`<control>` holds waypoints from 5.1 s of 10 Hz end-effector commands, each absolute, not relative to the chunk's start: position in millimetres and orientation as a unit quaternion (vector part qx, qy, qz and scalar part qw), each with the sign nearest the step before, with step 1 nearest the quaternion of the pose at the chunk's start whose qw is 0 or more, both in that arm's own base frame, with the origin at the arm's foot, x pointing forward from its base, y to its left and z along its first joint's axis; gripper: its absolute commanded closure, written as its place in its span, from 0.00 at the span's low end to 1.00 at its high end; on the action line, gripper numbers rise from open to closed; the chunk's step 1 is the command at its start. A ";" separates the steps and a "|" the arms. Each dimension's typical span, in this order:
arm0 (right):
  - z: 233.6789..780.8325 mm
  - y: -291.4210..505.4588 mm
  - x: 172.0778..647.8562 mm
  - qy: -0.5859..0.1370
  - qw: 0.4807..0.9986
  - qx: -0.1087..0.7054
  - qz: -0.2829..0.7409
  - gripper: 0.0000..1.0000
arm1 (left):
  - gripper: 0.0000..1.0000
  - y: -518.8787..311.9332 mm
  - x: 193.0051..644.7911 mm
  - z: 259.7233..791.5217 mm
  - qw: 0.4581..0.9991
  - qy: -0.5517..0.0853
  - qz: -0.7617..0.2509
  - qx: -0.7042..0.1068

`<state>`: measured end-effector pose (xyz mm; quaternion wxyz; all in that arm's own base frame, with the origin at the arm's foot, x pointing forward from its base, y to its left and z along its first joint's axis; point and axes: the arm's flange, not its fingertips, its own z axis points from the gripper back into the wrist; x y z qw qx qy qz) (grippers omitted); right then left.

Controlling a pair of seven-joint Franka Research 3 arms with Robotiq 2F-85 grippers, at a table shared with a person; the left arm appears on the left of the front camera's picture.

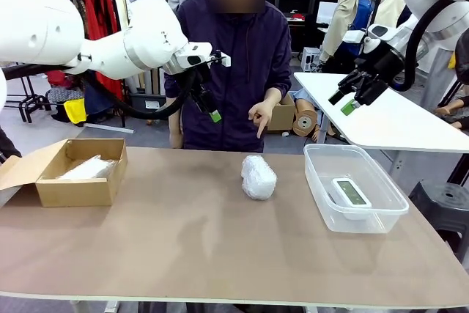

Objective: Separate and place wrapped and unwrapped clocks.
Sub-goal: Pick up the Digital clock indicated by the person.

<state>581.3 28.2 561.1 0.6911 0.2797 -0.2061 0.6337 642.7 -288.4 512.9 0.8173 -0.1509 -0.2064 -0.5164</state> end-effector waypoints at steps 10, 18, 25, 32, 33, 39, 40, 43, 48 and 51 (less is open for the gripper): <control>562.2 28.7 579.0 -0.200 0.691 0.274 0.638 0.00 | 0.00 -492.2 645.0 532.3 0.963 -0.117 -0.244 0.003; 562.2 28.7 579.0 -0.200 0.691 0.274 0.638 0.00 | 0.00 -520.4 696.3 430.3 0.978 -0.139 -0.149 0.036; 562.2 28.7 579.0 -0.200 0.691 0.274 0.638 0.00 | 0.00 -495.3 643.1 418.5 0.989 -0.099 -0.104 0.047; 562.2 28.7 579.0 -0.200 0.691 0.274 0.638 0.00 | 0.00 -538.7 653.8 395.1 0.992 -0.071 0.102 0.036; 562.2 28.7 579.0 -0.200 0.691 0.274 0.638 0.00 | 0.00 -544.8 657.1 388.9 0.991 -0.079 0.106 0.023; 562.2 28.7 579.0 -0.200 0.691 0.274 0.638 0.00 | 0.00 -554.7 674.1 367.9 0.990 -0.105 0.090 -0.026; 562.2 28.7 579.0 -0.200 0.691 0.274 0.638 0.00 | 0.00 -552.6 676.5 362.4 0.990 -0.097 0.095 -0.025; 562.2 28.7 579.0 -0.200 0.691 0.274 0.638 0.00 | 0.00 -549.4 682.1 350.1 0.992 -0.085 0.093 -0.022; 562.2 28.7 579.0 -0.200 0.691 0.274 0.638 0.00 | 0.00 -508.9 637.2 331.1 0.991 -0.082 0.100 -0.019; 562.2 28.7 579.0 -0.200 0.691 0.274 0.638 0.00 | 0.20 -507.6 638.0 329.5 0.992 -0.077 0.099 -0.022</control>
